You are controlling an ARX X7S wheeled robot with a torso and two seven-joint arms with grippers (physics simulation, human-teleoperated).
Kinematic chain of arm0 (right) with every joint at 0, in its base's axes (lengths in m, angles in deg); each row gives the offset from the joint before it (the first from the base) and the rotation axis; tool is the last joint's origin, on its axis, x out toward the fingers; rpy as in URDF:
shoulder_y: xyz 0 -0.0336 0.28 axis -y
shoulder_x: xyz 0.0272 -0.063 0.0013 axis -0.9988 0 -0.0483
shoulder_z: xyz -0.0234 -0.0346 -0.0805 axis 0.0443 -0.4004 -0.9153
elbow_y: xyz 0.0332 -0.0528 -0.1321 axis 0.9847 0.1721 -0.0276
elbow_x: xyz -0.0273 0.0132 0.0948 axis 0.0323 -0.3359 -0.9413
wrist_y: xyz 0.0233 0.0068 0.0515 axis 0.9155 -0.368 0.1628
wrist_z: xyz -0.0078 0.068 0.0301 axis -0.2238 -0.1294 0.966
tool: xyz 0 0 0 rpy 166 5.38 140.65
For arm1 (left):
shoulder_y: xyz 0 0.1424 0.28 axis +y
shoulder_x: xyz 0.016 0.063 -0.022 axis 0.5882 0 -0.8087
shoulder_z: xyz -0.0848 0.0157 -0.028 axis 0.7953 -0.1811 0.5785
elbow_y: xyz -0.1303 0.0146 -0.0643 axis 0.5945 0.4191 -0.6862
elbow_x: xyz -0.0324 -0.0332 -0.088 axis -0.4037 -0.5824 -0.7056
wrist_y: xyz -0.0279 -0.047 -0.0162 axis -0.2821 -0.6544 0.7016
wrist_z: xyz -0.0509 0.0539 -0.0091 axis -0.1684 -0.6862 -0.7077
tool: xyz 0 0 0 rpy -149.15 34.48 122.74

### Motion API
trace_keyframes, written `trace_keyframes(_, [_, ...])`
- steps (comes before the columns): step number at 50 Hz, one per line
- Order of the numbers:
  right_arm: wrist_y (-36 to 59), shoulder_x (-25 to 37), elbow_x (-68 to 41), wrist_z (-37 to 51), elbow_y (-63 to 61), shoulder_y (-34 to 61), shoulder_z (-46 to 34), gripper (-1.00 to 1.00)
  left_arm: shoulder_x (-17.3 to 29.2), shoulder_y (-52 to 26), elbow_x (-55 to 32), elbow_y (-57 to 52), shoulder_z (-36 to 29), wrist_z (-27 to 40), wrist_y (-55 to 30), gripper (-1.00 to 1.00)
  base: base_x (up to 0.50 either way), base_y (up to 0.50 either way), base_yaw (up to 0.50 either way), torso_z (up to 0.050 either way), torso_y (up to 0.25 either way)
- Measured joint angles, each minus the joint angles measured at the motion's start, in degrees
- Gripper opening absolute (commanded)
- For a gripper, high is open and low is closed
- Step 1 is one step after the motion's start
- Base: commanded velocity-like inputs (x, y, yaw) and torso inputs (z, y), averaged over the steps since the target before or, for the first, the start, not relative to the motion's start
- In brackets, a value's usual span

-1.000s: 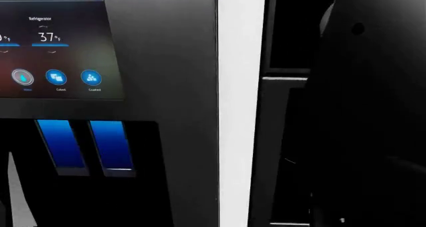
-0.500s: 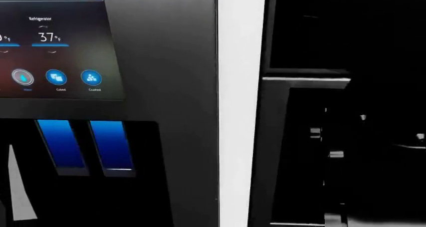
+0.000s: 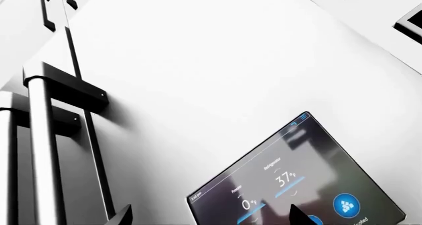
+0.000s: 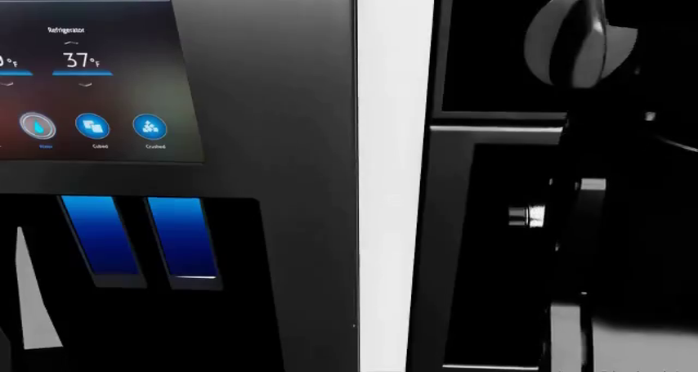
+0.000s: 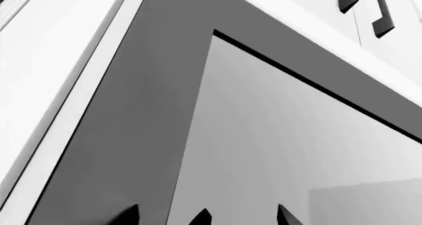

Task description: Close the microwave door

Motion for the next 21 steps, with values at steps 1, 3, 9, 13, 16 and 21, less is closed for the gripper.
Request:
trace_keyframes(1, [0.0,0.0,-0.4,0.2,0.1,0.1,0.1,1.0,0.0,-0.1,0.0,0.0,0.0,0.0,-0.1,1.0,0.01,0.0,0.0,0.0,0.0])
trace_keyframes(3, [0.1,-0.1,-1.0,0.6,0.2,0.2,0.3,1.0,0.0,-0.2,-0.1,0.1,0.0,-0.1,-0.1,1.0,0.01,0.0,0.0,0.0,0.0])
trace_keyframes(9, [0.2,-0.1,-2.5,1.4,0.8,0.7,1.0,1.0,-0.1,-0.8,-0.3,0.5,-0.1,-0.2,-0.4,1.0,0.01,0.0,0.0,0.003,0.0])
trace_keyframes(13, [0.3,-0.1,-3.4,1.6,1.4,1.2,1.5,1.0,-0.1,-1.0,-0.3,0.6,-0.1,-0.3,-0.5,1.0,0.01,0.0,0.0,0.0,0.0])
trace_keyframes(16, [0.4,-0.1,-4.1,1.6,1.8,1.6,1.9,1.0,-0.1,-1.1,-0.3,0.7,-0.2,-0.3,-0.6,1.0,0.0,0.0,0.0,0.003,0.0])
trace_keyframes(21, [0.5,-0.2,-5.0,1.8,2.3,2.0,2.6,1.0,-0.1,-1.2,-0.3,0.8,-0.3,-0.3,-0.7,1.0,0.01,0.0,0.0,0.002,0.0])
